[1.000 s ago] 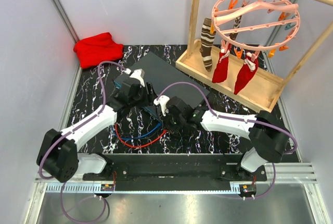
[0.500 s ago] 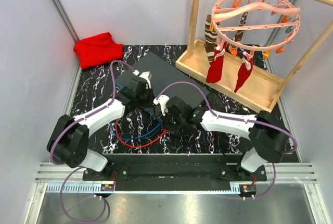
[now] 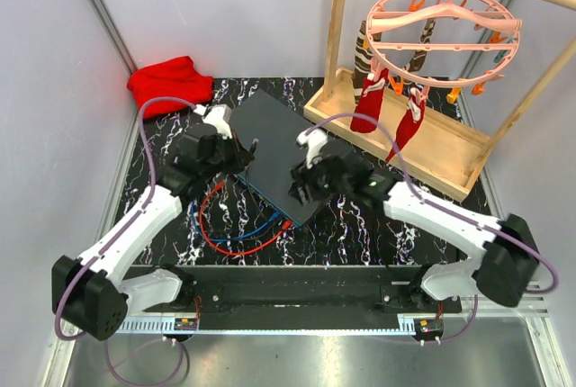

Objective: Insert the plug into the switch port
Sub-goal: Pick up the connector from the center of the board, then insert the connector into the switch port.

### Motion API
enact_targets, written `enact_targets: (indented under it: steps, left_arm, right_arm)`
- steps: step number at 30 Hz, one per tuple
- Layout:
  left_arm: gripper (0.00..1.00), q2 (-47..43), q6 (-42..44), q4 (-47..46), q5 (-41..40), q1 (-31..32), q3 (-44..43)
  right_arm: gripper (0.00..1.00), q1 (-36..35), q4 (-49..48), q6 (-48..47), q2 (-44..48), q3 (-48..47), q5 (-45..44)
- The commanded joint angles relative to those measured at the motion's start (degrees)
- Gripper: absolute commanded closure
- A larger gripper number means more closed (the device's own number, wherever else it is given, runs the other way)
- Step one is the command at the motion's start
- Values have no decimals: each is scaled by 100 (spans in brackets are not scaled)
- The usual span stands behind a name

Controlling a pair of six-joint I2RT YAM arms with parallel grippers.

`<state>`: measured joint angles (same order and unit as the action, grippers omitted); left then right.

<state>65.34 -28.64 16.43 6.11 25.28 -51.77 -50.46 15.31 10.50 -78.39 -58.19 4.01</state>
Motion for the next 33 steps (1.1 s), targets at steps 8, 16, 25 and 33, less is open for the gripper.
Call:
enact_targets:
  steps: [8, 16, 25, 33]
  left_arm:
    - [100, -1084, 2001, 1378, 874, -102, -571]
    - [100, -1630, 2558, 1751, 1279, 117, 386]
    - [100, -963, 1837, 565, -469, 2296, 1090]
    - [100, 171, 1564, -261, -2007, 3238, 1467]
  right_arm:
    - [32, 1116, 402, 391, 685, -421, 285]
    - [31, 1416, 376, 514, 158, -456, 548]
    - [25, 2029, 78, 585, -457, -377, 539]
    - [16, 2611, -528, 453, -774, -78, 416]
